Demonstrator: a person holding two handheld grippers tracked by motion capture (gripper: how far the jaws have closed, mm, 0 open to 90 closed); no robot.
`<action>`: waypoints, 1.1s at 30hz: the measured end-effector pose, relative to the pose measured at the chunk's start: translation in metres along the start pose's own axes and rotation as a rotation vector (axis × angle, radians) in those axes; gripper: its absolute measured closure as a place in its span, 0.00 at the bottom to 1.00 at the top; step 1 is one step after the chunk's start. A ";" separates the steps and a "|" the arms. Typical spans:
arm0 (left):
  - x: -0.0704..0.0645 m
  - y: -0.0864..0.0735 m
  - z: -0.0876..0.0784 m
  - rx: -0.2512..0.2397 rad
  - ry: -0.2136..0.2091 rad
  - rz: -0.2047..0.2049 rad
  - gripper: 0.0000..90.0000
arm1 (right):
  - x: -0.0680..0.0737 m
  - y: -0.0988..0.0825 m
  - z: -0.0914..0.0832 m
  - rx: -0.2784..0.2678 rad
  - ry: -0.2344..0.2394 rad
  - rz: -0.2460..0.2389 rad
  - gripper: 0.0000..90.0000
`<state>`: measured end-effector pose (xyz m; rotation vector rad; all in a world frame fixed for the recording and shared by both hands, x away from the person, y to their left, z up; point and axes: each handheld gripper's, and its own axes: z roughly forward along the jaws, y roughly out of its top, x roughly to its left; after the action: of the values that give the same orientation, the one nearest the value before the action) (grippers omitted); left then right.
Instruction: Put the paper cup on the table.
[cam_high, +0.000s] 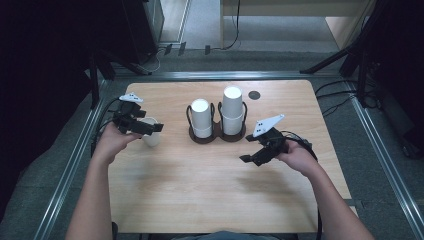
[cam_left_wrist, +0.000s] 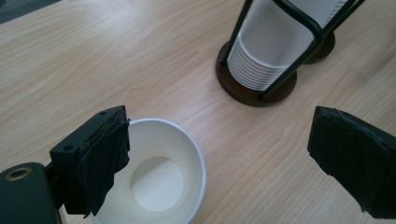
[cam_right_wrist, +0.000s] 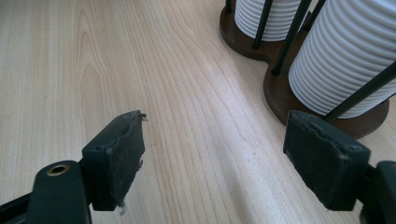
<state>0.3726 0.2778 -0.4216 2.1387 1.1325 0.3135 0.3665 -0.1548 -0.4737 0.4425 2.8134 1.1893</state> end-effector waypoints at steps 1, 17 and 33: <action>-0.002 0.000 0.001 -0.002 -0.008 0.000 0.06 | 0.000 0.000 0.000 0.000 0.000 0.000 0.23; -0.033 0.000 0.015 0.007 -0.062 0.076 0.06 | 0.000 0.000 0.000 0.006 -0.008 -0.009 0.23; -0.052 -0.001 0.030 0.011 -0.122 0.080 0.06 | 0.001 -0.001 0.000 0.014 -0.012 -0.015 0.23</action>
<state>0.3565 0.2220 -0.4390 2.1853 0.9833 0.2098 0.3650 -0.1547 -0.4741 0.4275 2.8115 1.1604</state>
